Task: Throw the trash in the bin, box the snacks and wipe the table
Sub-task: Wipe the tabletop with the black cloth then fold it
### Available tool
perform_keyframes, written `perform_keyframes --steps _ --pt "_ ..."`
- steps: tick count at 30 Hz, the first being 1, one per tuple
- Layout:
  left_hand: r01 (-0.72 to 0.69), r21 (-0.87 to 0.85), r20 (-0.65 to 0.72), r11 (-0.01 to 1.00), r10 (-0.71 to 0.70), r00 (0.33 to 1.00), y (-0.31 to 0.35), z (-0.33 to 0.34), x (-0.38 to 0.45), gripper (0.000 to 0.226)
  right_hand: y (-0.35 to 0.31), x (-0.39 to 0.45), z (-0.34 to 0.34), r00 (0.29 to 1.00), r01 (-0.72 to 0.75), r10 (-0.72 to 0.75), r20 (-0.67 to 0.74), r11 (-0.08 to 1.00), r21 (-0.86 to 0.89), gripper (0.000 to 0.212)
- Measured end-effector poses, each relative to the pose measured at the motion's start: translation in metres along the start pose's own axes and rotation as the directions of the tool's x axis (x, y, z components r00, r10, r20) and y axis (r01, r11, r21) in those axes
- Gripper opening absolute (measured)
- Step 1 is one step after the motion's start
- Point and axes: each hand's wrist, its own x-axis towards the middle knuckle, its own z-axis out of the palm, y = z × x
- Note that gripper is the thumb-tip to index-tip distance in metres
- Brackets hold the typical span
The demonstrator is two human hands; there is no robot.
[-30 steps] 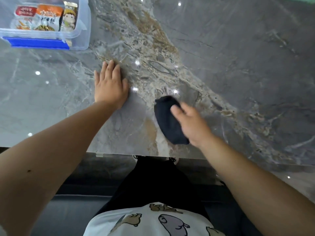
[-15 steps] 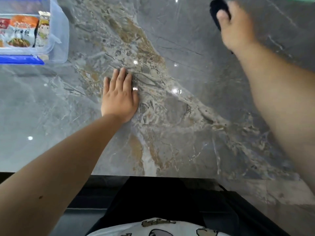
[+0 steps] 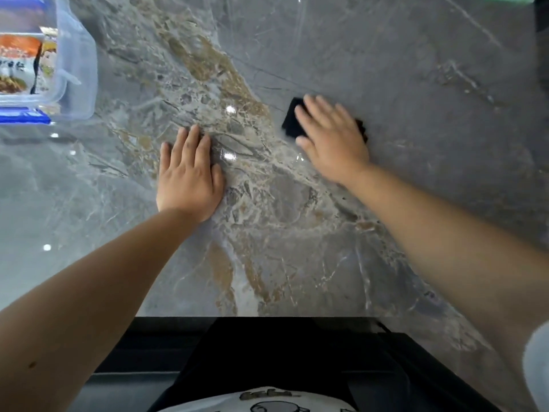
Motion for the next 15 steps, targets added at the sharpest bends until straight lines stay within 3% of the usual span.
perform_keyframes --steps 5,15 --pt "0.002 -0.012 -0.006 1.0 -0.002 1.0 0.0 0.001 0.0 0.058 -0.074 -0.092 0.027 0.994 0.106 -0.106 0.011 0.994 0.001 0.055" --pt "-0.004 -0.049 0.004 0.999 0.004 1.0 0.0 -0.002 -0.001 0.061 -0.147 -0.19 0.044 0.993 0.117 -0.115 -0.03 0.992 0.057 0.048"
